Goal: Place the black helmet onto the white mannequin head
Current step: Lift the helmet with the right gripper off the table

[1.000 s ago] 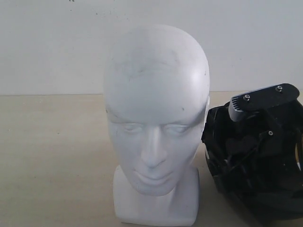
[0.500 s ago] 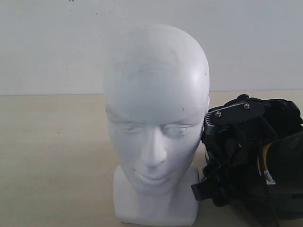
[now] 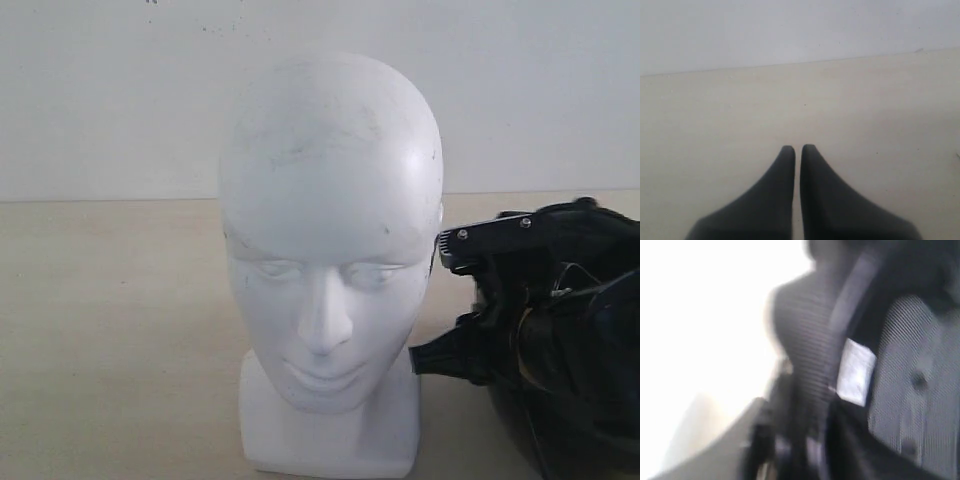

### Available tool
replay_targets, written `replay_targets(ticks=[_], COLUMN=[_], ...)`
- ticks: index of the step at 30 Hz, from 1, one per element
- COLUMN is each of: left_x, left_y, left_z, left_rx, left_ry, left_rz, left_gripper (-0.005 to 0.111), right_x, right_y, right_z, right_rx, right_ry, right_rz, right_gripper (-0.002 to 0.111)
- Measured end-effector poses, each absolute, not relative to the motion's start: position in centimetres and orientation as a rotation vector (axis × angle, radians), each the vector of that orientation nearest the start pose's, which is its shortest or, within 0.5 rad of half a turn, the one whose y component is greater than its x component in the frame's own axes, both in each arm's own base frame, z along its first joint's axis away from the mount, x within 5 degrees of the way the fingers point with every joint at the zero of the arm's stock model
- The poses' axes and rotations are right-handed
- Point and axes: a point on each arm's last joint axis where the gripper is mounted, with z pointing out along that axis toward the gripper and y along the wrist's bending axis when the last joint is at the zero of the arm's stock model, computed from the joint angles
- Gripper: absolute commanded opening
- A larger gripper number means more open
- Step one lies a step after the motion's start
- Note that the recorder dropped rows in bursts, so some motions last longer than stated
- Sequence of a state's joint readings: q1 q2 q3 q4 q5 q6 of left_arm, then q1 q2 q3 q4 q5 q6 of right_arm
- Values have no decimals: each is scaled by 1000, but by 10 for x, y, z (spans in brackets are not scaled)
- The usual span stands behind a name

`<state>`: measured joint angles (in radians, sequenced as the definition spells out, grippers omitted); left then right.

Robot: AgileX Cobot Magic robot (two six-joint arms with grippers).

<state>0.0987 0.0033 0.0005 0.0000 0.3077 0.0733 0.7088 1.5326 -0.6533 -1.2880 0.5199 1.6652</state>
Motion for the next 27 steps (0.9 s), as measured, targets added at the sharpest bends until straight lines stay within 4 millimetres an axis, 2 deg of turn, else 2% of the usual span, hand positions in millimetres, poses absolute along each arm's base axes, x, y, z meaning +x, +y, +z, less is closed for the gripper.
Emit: replay_targets(ticks=[1, 3, 7, 18, 27], left_x=[54, 54, 54, 54, 54], left_y=[5, 5, 5, 5, 5], left_z=[185, 185, 185, 185, 185], left_rx=[-23, -23, -23, -23, -23], left_ry=[1797, 1797, 1797, 1797, 1797], left_rz=[123, 123, 123, 123, 123], left_gripper=[4, 4, 4, 4, 4], right_x=[231, 229, 226, 219, 213], right_y=[131, 121, 114, 123, 115], right_z=[180, 180, 180, 205, 224], right_rx=[-40, 32, 71, -72, -19], right_ry=[2355, 2349, 2357, 2333, 2282], right_rz=[-199, -316, -408, -154, -143], right_gripper=[1, 1, 1, 1, 1])
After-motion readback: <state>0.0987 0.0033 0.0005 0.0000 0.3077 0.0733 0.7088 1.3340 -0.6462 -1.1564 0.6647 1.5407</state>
